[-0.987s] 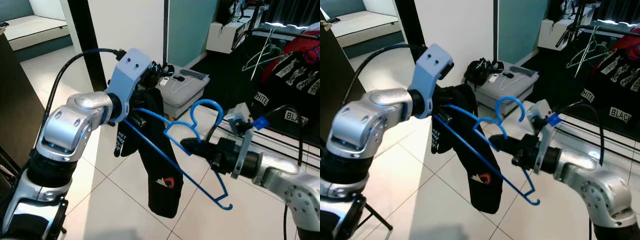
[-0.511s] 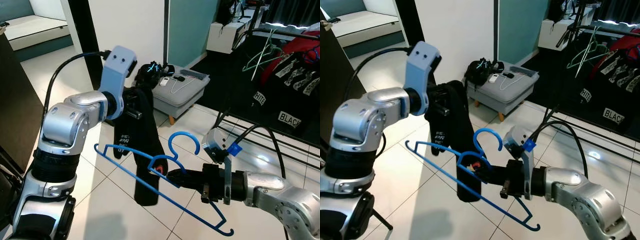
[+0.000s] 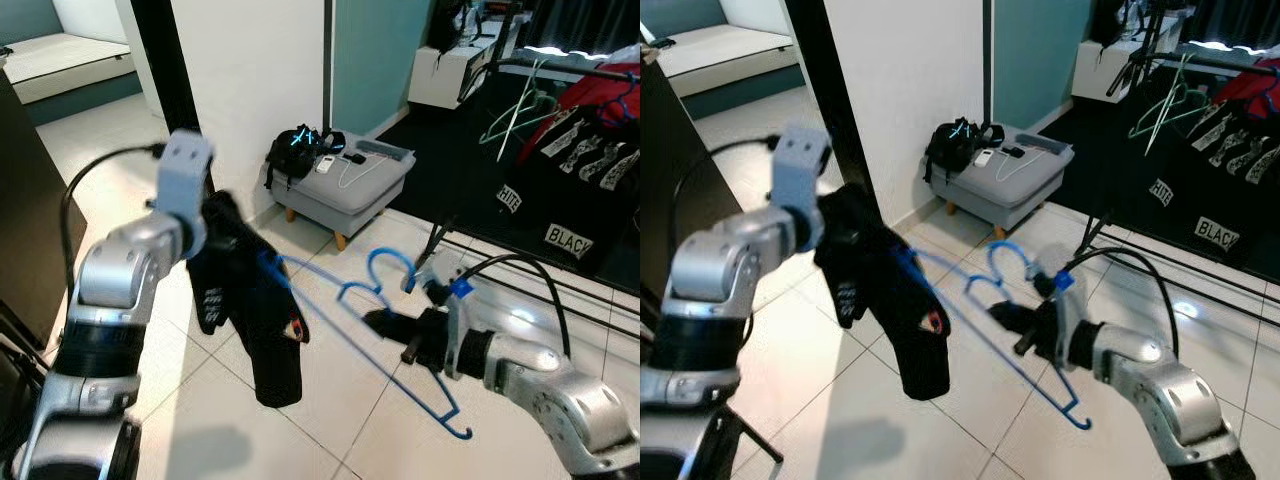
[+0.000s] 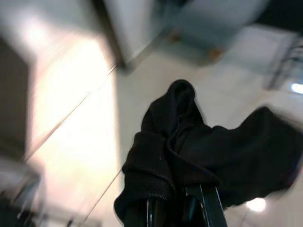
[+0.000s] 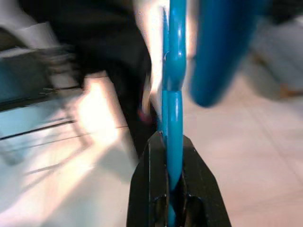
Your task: Hang hanger
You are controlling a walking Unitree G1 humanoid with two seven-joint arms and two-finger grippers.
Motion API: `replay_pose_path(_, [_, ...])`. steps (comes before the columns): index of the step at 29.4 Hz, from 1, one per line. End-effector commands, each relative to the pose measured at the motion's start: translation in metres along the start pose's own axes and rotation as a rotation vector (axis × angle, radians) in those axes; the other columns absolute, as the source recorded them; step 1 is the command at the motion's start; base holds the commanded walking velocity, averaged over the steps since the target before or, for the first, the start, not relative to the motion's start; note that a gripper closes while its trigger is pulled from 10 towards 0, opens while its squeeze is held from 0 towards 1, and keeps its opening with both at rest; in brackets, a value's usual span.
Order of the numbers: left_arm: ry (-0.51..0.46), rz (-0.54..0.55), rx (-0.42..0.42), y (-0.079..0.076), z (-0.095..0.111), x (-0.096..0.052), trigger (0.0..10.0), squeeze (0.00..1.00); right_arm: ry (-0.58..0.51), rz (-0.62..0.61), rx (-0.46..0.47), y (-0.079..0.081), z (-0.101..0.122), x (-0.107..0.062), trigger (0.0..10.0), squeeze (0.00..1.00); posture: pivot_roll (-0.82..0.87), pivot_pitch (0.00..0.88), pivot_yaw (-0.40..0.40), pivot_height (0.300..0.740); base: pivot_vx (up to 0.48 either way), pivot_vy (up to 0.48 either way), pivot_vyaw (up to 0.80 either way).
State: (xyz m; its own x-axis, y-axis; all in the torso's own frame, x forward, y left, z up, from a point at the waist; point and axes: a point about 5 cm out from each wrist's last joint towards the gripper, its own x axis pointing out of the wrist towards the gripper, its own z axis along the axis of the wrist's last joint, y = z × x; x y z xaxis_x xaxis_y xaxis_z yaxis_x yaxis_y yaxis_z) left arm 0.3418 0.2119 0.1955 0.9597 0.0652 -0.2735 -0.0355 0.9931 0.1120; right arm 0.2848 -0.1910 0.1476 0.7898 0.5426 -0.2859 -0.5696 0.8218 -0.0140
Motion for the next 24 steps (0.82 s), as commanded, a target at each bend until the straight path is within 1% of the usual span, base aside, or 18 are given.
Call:
replay_pose_path(1, [-0.007, 0.067, -0.007, 0.01, -0.004, 0.0, 10.0, 0.0, -0.027, -0.023, -0.019, -0.001, 0.003, 0.003, 10.0, 0.0, 0.0, 0.022, 0.029, 0.74, 0.0, 0.0, 0.75])
replay_pose_path(3, [0.041, 0.147, -0.005, 0.024, -0.041, -0.006, 10.0, 0.0, -0.051, -0.1, 0.029, -0.009, -0.005, 0.006, 10.0, 0.0, 0.01, 0.014, 0.032, 0.74, 0.0, 0.0, 0.76])
replay_pose_path(4, [0.041, 0.147, -0.005, 0.024, -0.041, -0.006, 10.0, 0.0, -0.051, -0.1, 0.029, -0.009, -0.005, 0.006, 10.0, 0.0, 0.01, 0.014, 0.032, 0.74, 0.0, 0.0, 0.76])
replay_pose_path(5, [0.055, 0.146, -0.033, 0.023, -0.059, -0.012, 10.0, 0.0, -0.061, -0.12, 0.063, -0.008, -0.012, 0.009, 10.0, 0.0, 0.02, 0.013, 0.029, 0.74, 0.0, 0.0, 0.76])
replay_pose_path(7, [0.055, 0.146, -0.033, 0.023, -0.059, -0.012, 10.0, 0.0, -0.061, -0.12, 0.063, -0.008, -0.012, 0.009, 10.0, 0.0, 0.02, 0.013, 0.029, 0.74, 0.0, 0.0, 0.76])
replay_pose_path(8, [0.049, 0.114, -0.075, 0.015, -0.074, -0.021, 10.0, 0.0, -0.094, -0.142, 0.108, -0.009, -0.013, 0.011, 10.0, 0.0, 0.03, 0.016, 0.032, 0.74, 0.0, 0.0, 0.76])
replay_pose_path(9, [0.049, 0.114, -0.075, 0.015, -0.074, -0.021, 10.0, 0.0, -0.094, -0.142, 0.108, -0.009, -0.013, 0.011, 10.0, 0.0, 0.03, 0.016, 0.032, 0.74, 0.0, 0.0, 0.76])
replay_pose_path(10, [-0.012, 0.063, -0.091, 0.004, -0.077, -0.033, 10.0, 0.0, -0.103, -0.144, 0.113, -0.008, -0.013, 0.013, 10.0, 0.0, 0.04, 0.022, 0.029, 0.74, 0.0, 0.0, 0.76])
replay_pose_path(11, [-0.012, 0.063, -0.091, 0.004, -0.077, -0.033, 10.0, 0.0, -0.103, -0.144, 0.113, -0.008, -0.013, 0.013, 10.0, 0.0, 0.04, 0.022, 0.029, 0.74, 0.0, 0.0, 0.76])
replay_pose_path(12, [-0.082, 0.017, -0.098, -0.006, -0.074, -0.042, 10.0, 0.0, -0.113, -0.142, 0.107, -0.008, -0.013, 0.015, 10.0, 0.0, 0.04, 0.022, 0.029, 0.74, 0.0, 0.0, 0.76])
replay_pose_path(13, [-0.082, 0.017, -0.098, -0.006, -0.074, -0.042, 10.0, 0.0, -0.113, -0.142, 0.107, -0.008, -0.013, 0.015, 10.0, 0.0, 0.04, 0.022, 0.029, 0.74, 0.0, 0.0, 0.76])
replay_pose_path(15, [-0.183, -0.006, -0.156, -0.008, -0.064, -0.049, 10.0, 0.0, -0.115, -0.131, 0.078, -0.007, -0.012, 0.02, 10.0, 0.0, 0.04, 0.025, 0.02, 0.74, 0.0, 0.0, 0.75])
replay_pose_path(16, [-0.183, -0.006, -0.156, -0.008, -0.064, -0.049, 10.0, 0.0, -0.115, -0.131, 0.078, -0.007, -0.012, 0.02, 10.0, 0.0, 0.04, 0.025, 0.02, 0.74, 0.0, 0.0, 0.76])
replay_pose_path(17, [-0.223, -0.008, -0.187, -0.007, -0.059, -0.05, 10.0, 0.0, -0.124, -0.125, 0.063, -0.006, -0.01, 0.024, 10.0, 0.0, 0.05, 0.03, 0.011, 0.74, 0.0, 0.0, 0.76])
replay_pose_path(18, [-0.223, -0.008, -0.187, -0.007, -0.059, -0.05, 10.0, 0.0, -0.124, -0.125, 0.063, -0.006, -0.01, 0.024, 10.0, 0.0, 0.05, 0.03, 0.011, 0.74, 0.0, 0.0, 0.76])
replay_pose_path(20, [-0.313, -0.006, -0.18, -0.01, -0.042, -0.053, 10.0, 0.0, -0.137, -0.099, 0.029, -0.003, -0.007, 0.033, 10.0, 0.0, 0.06, 0.033, 0.0, 0.74, 0.24, 0.0, 0.75])
replay_pose_path(22, [-0.313, -0.006, -0.18, -0.01, -0.042, -0.053, 10.0, 0.0, -0.137, -0.099, 0.029, -0.003, -0.007, 0.033, 10.0, 0.0, 0.06, 0.033, 0.0, 0.74, 0.48, 0.0, 0.75])
replay_pose_path(24, [-0.341, -0.002, -0.169, -0.012, -0.037, -0.055, 10.0, 0.0, -0.141, -0.091, 0.019, -0.002, -0.007, 0.036, 10.0, 0.0, 0.06, 0.033, 0.0, 0.74, 0.48, 0.0, 0.76])
